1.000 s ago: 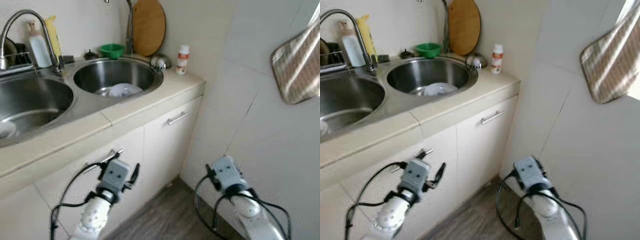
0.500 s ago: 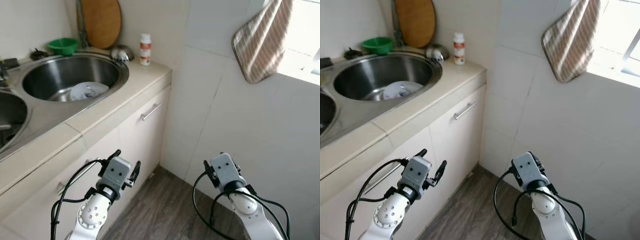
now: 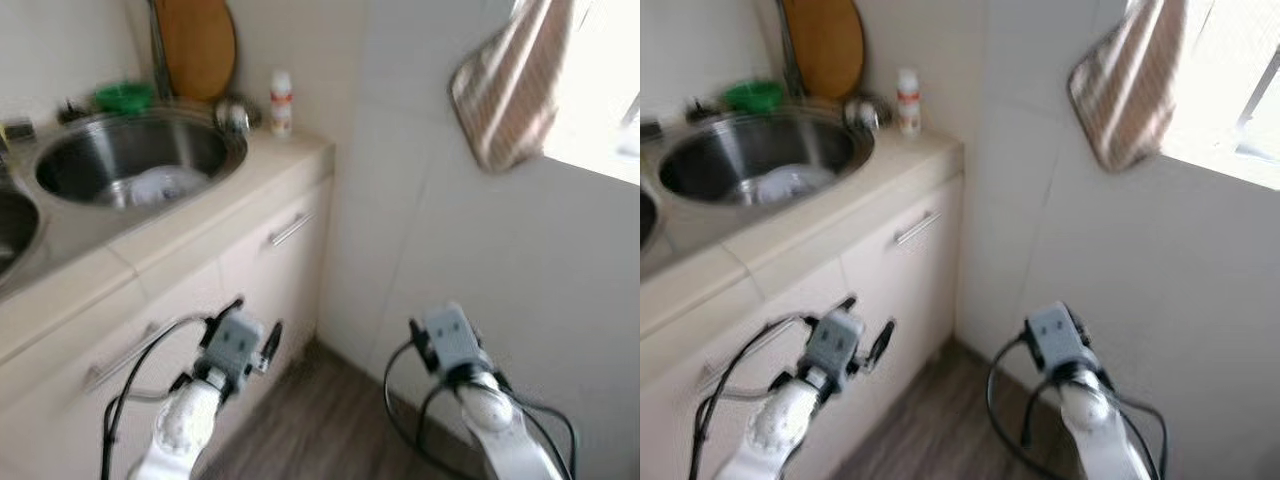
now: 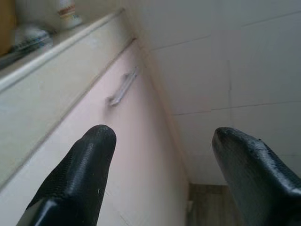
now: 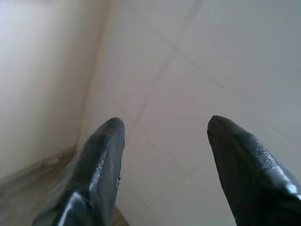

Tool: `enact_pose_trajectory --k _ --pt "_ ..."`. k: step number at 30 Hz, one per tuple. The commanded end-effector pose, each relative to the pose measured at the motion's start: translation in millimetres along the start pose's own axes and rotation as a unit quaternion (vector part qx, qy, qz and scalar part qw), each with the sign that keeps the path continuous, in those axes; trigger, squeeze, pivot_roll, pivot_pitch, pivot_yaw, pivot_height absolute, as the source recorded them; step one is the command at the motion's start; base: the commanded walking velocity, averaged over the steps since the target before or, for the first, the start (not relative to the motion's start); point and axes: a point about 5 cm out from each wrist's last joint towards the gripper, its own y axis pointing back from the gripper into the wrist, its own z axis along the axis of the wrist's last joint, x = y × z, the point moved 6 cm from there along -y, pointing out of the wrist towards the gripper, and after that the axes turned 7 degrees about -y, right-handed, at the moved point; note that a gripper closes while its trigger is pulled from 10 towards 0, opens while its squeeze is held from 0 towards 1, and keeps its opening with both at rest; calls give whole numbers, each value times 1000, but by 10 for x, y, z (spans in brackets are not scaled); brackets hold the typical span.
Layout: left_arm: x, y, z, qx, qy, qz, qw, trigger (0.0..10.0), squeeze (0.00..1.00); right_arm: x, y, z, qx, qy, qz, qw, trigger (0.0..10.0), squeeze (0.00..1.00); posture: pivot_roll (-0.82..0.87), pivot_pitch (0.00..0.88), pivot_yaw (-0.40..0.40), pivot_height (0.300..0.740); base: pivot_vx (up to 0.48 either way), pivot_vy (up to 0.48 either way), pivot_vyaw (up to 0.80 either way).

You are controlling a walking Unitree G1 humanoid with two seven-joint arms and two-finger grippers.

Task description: Kitchen organization

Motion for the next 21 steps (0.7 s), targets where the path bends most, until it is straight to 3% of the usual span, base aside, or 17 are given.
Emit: enact_pose_trajectory --k 1,6,10,21 --pt "-108 -44 76 -14 4 -17 1000 10000 0 -198 47 -69 12 -7 -32 999 10000 0 -4 0 4 740 0 -480 -800" --pt "-122 -77 82 -16 4 -24 1000 10000 0 -250 82 -52 8 -2 -47 999 10000 0 -18 0 16 740 0 -480 -800" --pt "-144 -89 101 -22 7 -30 999 10000 0 -292 96 -19 0 -2 -56 998 10000 0 -30 0 23 740 0 -159 -716" --pt "-169 -111 104 -25 18 -33 999 10000 0 -369 90 -3 0 1 -68 998 10000 0 -36 0 18 740 0 0 0"
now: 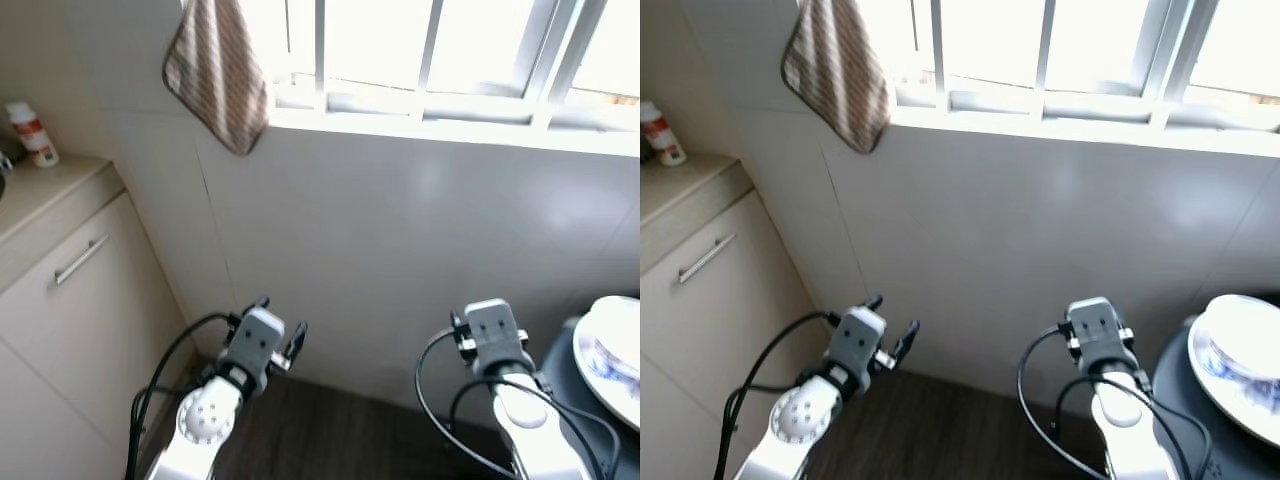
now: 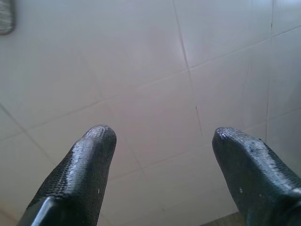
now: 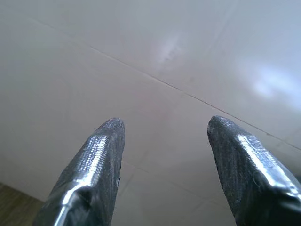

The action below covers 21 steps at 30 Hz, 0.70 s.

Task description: Kitchen organization

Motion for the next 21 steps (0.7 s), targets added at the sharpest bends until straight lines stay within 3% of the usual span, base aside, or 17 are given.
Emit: enact_pose_trajectory --k 1,7,12,16,21 --pt "63 23 -38 6 -4 5 1000 10000 0 70 -4 46 -6 -2 8 1000 10000 0 -36 0 18 740 0 0 0" --pt "60 23 -58 7 1 8 1000 10000 0 44 -43 91 -13 -3 1 1000 10000 0 -34 0 19 740 0 0 0" --pt "65 16 -72 9 -1 6 1000 10000 0 -103 -146 210 -29 -7 -29 999 10000 0 -32 0 24 740 0 0 0" --pt "69 8 -72 9 -5 3 1000 10000 0 -282 -249 255 -24 -11 -58 998 10000 0 -33 0 27 740 0 0 -570" --pt "79 3 -69 9 -6 6 1000 10000 0 -371 -316 225 -7 -19 -70 997 10000 0 -24 0 20 740 0 0 -800"
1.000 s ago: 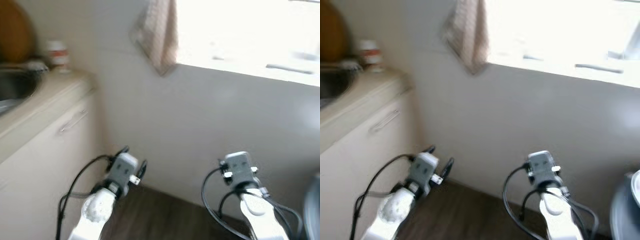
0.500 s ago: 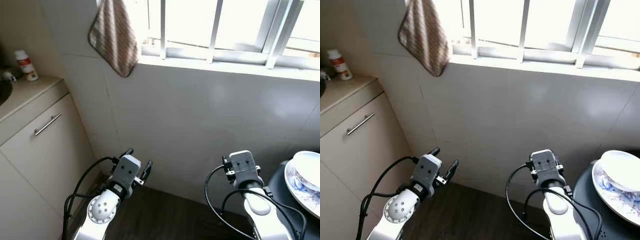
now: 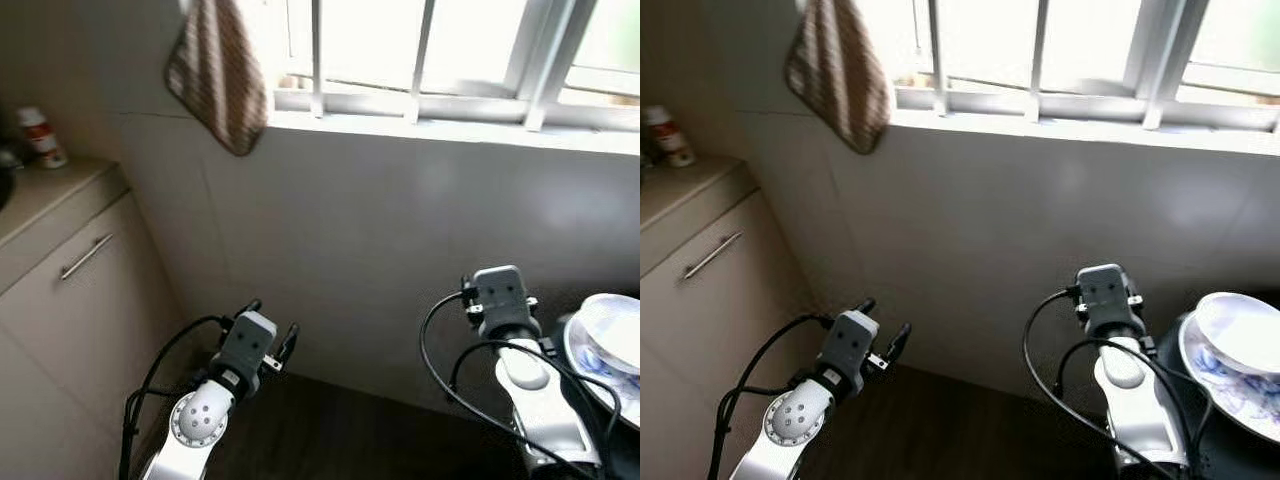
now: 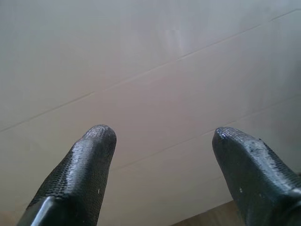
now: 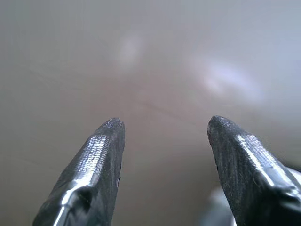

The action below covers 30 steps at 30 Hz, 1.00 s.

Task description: Kitchen organization

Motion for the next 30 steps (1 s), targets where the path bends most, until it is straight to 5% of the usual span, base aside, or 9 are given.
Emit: enact_pose_trajectory --k 1,16,19,30 --pt "37 -14 23 -5 -3 3 1000 10000 0 -55 -27 -36 13 -6 -9 1000 10000 0 -24 0 20 740 0 0 -800" --pt "38 -25 28 -5 1 10 1000 10000 0 -483 -324 52 38 6 -48 998 10000 0 -15 0 0 740 0 0 -800" --pt "40 -25 27 -4 2 12 1000 10000 0 -493 -363 9 54 -23 -39 997 10000 0 -12 0 -4 740 0 0 -754" --pt "43 -32 19 -3 2 13 1000 10000 0 -440 -465 -140 111 -14 29 993 10000 0 -13 0 -8 740 0 0 0"
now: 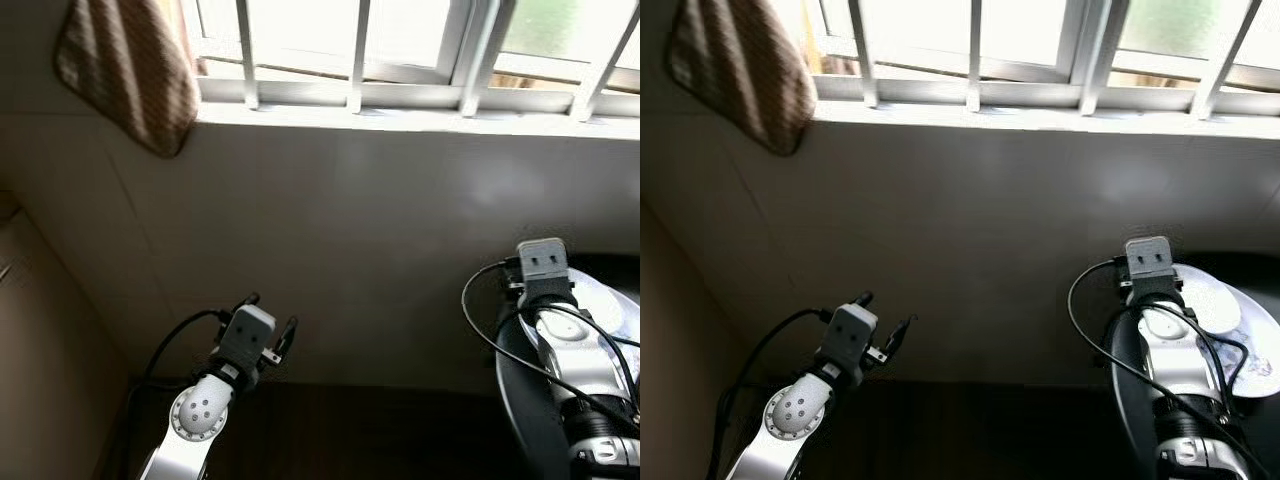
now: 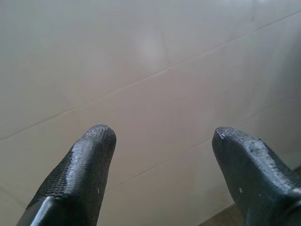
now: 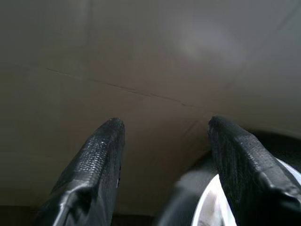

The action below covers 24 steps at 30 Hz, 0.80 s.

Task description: Kitchen organization

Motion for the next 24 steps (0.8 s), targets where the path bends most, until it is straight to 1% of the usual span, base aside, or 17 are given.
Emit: enact_pose_trajectory --k 1,2,3,4,6,8,9,11,12,13,14,15,18,19,20,24 --pt "-40 -11 10 -2 0 -7 1000 10000 0 -110 -2 -141 32 6 -3 999 10000 0 -13 0 -8 740 0 0 0" --pt "-43 -13 9 -1 1 -7 1000 10000 0 -166 -9 -209 51 16 -8 999 10000 0 -10 0 -11 740 0 0 0" --pt "-44 -14 9 -1 1 -7 1000 10000 0 -193 -12 -230 56 19 -11 998 10000 0 -10 0 -11 740 0 0 0" --pt "-44 -14 9 -1 1 -7 1000 10000 0 -193 -12 -230 56 19 -11 998 10000 0 -10 0 -11 740 0 0 0" --pt "-39 -16 8 -1 2 -5 1000 10000 0 -326 -21 -211 62 31 -34 997 10000 0 -12 0 -13 740 0 0 0" --pt "-37 -17 8 -1 3 -4 1000 10000 0 -353 -23 -198 62 34 -38 997 10000 0 -12 0 -14 740 0 0 0" --pt "-34 -20 9 -1 4 -3 1000 10000 0 -424 -24 -191 69 47 -50 995 10000 0 -12 0 -15 740 0 0 0" --pt "-34 -22 9 -1 4 -3 1000 10000 0 -445 -26 -195 72 52 -53 995 10000 0 -13 0 -16 740 0 0 0" --pt "-34 -24 9 -1 5 -3 1000 10000 0 -491 -24 -215 78 65 -60 993 10000 0 -13 0 -16 740 0 0 0" --pt "-34 -24 9 -1 5 -3 1000 10000 0 -491 -24 -215 78 65 -60 993 10000 0 -13 0 -16 740 0 0 0" --pt "-36 -27 11 -1 6 -3 1000 10000 0 -552 -19 -248 88 67 -74 991 10000 0 -13 0 -18 740 0 0 0" --pt "-37 -27 11 -1 6 -3 1000 10000 0 -573 -17 -270 94 60 -80 991 10000 0 -12 0 -18 740 0 0 0" --pt "-38 -29 10 -1 7 -3 1000 10000 0 -588 -12 -322 109 43 -83 990 10000 0 -14 0 -17 740 0 0 0" --pt "-41 -29 10 -1 7 -3 1000 10000 0 -592 -4 -375 122 30 -83 989 10000 0 -13 0 -18 740 0 0 0" --pt "-42 -29 10 -1 7 -3 1000 10000 0 -594 -1 -390 125 25 -84 988 10000 0 -13 0 -18 740 0 0 0" --pt "-48 -29 8 -1 8 -3 1000 10000 0 -651 14 -443 137 38 -87 986 10000 0 -14 0 -19 740 0 0 0"
